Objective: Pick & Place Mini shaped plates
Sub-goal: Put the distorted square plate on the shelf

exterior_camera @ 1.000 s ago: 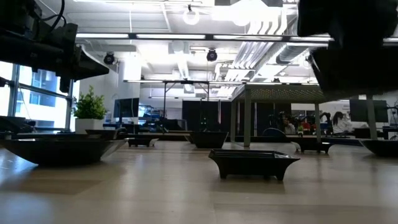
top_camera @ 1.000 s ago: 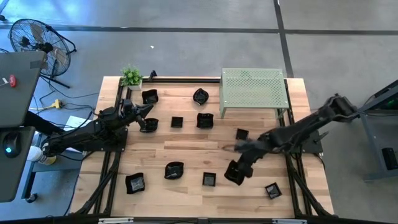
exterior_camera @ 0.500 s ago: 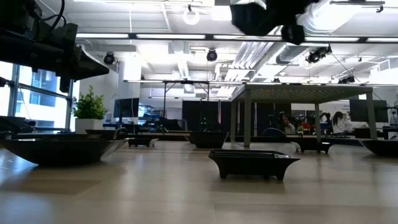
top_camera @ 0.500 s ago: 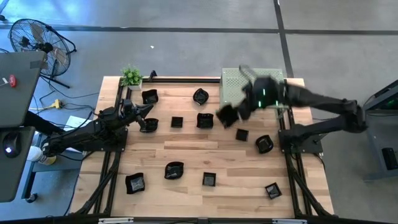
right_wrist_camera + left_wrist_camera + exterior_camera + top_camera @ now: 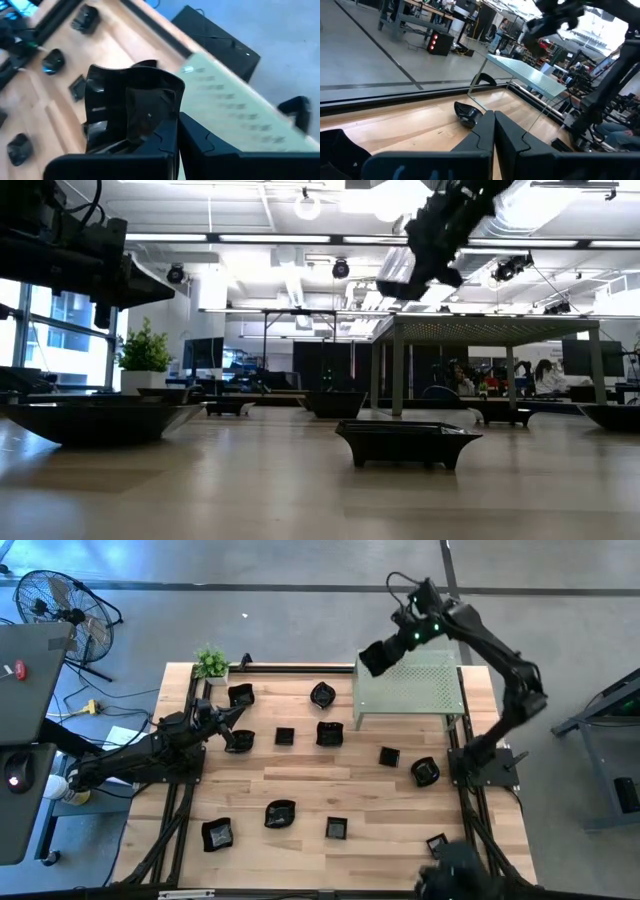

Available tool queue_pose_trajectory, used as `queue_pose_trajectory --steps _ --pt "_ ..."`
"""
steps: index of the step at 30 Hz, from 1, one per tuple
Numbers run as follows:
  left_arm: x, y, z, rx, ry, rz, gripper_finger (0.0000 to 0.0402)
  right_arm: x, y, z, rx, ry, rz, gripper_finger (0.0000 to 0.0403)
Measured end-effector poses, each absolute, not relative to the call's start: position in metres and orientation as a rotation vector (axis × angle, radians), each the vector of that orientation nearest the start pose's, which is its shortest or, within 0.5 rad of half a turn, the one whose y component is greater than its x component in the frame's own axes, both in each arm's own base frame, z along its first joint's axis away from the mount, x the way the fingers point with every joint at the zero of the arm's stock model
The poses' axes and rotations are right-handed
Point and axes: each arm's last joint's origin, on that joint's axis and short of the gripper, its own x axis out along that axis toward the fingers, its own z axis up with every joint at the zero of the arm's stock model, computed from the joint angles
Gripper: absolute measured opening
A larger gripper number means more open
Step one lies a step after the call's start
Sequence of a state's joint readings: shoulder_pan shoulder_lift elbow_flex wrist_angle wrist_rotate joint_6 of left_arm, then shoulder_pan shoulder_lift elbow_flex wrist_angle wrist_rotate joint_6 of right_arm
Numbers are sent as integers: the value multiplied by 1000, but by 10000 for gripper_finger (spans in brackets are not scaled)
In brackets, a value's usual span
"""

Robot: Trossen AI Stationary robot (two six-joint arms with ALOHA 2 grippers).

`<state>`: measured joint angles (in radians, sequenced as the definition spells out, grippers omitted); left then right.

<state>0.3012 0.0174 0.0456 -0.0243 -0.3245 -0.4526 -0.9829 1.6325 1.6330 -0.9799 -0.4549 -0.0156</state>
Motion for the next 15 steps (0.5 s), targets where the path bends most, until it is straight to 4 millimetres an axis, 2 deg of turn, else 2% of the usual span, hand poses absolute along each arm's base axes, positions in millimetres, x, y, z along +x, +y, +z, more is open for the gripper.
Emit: queue_pose_trajectory --steps 3,6,15 --pt "88 37 175 -438 -144 605 0 187 -293 341 673 774 -489 5" --pt "88 36 175 -437 -138 593 0 183 -306 330 686 815 -486 4" --pt "88 36 175 -436 -136 592 0 187 -318 312 682 858 -459 6"
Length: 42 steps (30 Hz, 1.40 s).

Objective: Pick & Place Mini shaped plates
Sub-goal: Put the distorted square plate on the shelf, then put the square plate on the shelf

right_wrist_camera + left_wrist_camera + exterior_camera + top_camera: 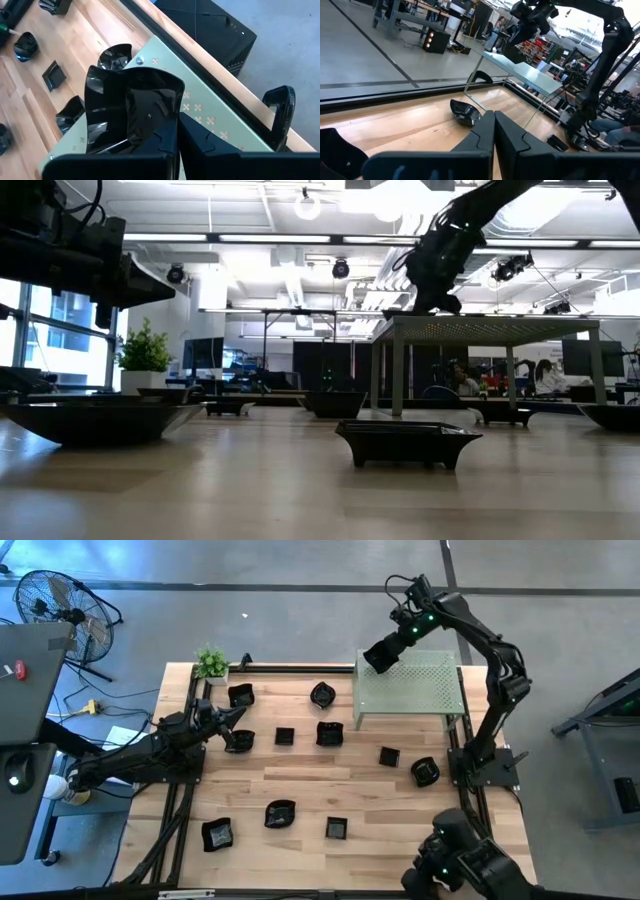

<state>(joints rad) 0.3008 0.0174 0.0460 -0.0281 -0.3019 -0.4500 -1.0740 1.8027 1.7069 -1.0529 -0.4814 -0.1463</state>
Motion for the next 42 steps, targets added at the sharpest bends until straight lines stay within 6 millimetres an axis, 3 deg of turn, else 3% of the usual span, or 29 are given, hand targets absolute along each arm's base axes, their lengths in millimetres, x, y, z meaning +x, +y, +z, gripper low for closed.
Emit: queue_pose_trajectory --steps 8,19,24,29,33,42 --pt "88 36 175 -436 -131 592 0 188 -325 307 639 865 -492 7" --pt "88 36 175 -436 -131 590 0 186 -325 306 585 903 -509 60" --pt "88 36 176 -452 -145 575 0 182 -315 320 569 891 -512 62" --pt "90 34 175 -476 -125 505 0 175 -281 355 490 867 -488 22" --pt "94 35 174 -486 -52 497 0 180 -238 376 407 759 -433 6" --pt "116 40 187 -450 130 486 0 199 -131 344 340 445 -294 3"
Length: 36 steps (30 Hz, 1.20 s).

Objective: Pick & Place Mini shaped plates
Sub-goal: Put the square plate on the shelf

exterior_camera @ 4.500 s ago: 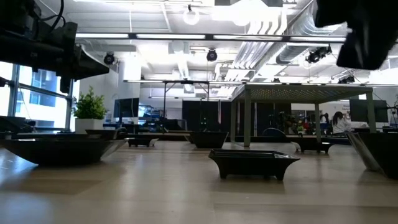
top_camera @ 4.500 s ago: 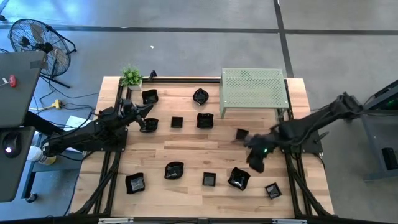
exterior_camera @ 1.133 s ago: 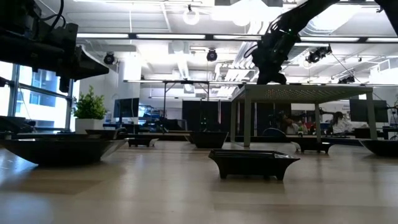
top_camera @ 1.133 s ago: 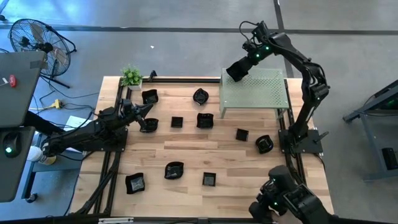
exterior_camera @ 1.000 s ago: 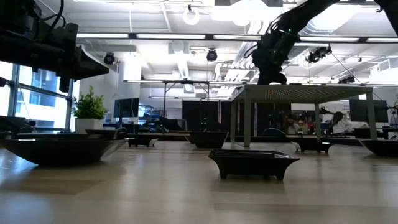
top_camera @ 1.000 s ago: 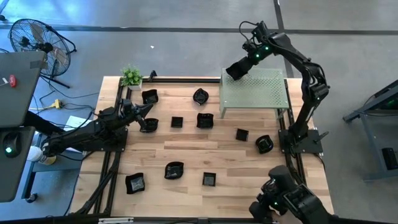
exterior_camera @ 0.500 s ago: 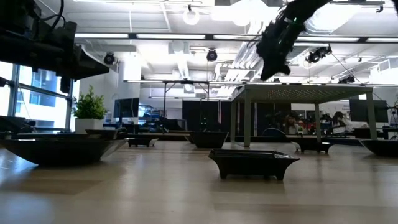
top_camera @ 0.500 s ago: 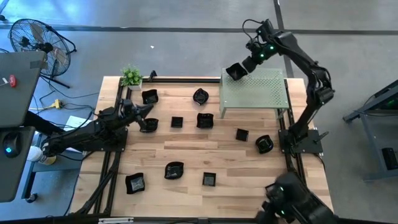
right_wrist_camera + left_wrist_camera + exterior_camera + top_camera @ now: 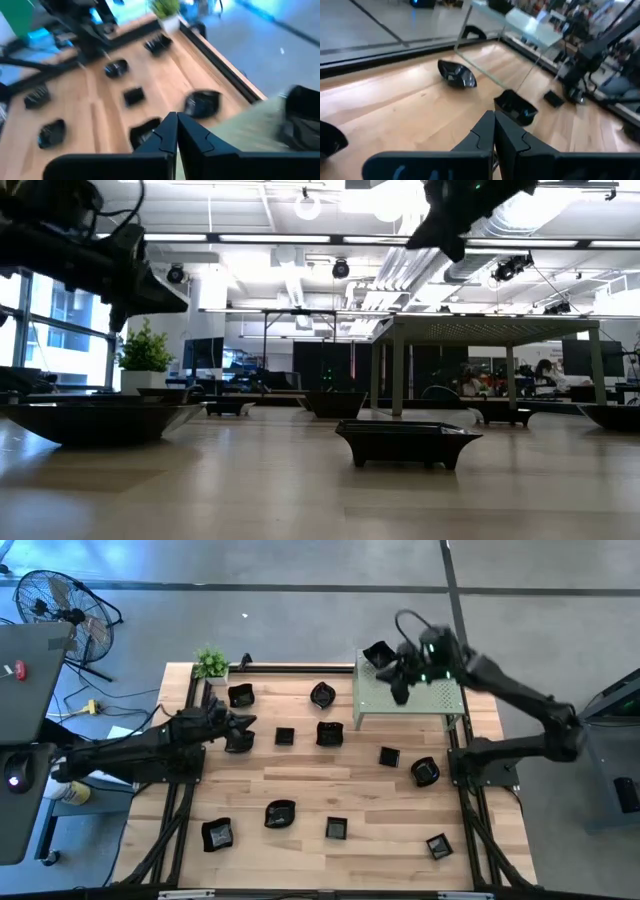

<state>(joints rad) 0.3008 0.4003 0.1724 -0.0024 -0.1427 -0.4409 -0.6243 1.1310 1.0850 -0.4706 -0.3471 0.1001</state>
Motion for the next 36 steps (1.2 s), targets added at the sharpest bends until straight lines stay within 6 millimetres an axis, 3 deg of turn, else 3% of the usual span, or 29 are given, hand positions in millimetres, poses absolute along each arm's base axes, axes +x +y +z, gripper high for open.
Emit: queue_pose_trajectory --steps 7,12,19,24,30,36 --pt "143 46 192 -450 307 431 0 190 -71 325 352 429 -313 3" --pt "160 49 196 -455 397 364 0 189 -50 321 367 431 -312 3" --pt "175 53 209 -488 628 386 7 190 -43 321 346 431 -332 2" --pt "191 58 212 -622 727 449 40 190 -43 321 345 431 -336 6" --pt "213 65 187 -874 800 595 97 190 -43 321 345 431 -336 2" --pt "225 70 158 -953 861 745 102 190 -43 321 345 431 -336 6"
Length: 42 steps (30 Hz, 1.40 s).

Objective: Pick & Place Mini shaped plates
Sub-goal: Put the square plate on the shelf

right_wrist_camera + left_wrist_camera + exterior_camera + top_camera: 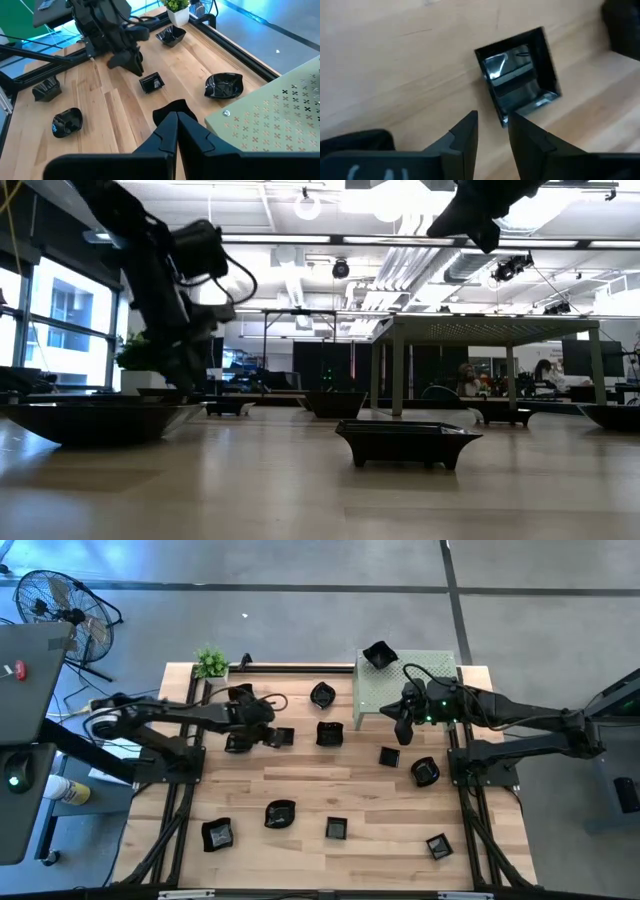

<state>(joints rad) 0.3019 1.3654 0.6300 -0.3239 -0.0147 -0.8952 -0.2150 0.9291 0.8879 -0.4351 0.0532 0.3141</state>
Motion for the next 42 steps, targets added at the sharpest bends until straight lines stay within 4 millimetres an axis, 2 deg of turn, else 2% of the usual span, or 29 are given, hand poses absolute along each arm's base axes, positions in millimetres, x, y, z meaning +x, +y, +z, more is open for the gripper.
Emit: queue_pose_trajectory --steps 4,9,16,18,21,30,35,42 --pt "236 73 150 -959 824 720 89 190 -43 321 345 431 -336 2" --pt "239 75 139 -957 855 738 63 190 -43 321 345 431 -336 6" --pt "242 76 140 -956 818 716 8 190 -43 321 342 430 -344 2" --pt "244 76 141 -967 810 695 3 190 -43 321 342 430 -344 3" --pt "245 75 142 -987 806 654 19 190 -43 321 342 430 -344 7" --pt "246 75 143 -997 799 635 102 190 -43 321 339 431 -344 2" --pt "249 75 144 -995 775 628 110 190 -44 321 336 429 -354 6" --pt "256 77 131 -1016 783 613 110 190 -44 321 332 429 -355 2"
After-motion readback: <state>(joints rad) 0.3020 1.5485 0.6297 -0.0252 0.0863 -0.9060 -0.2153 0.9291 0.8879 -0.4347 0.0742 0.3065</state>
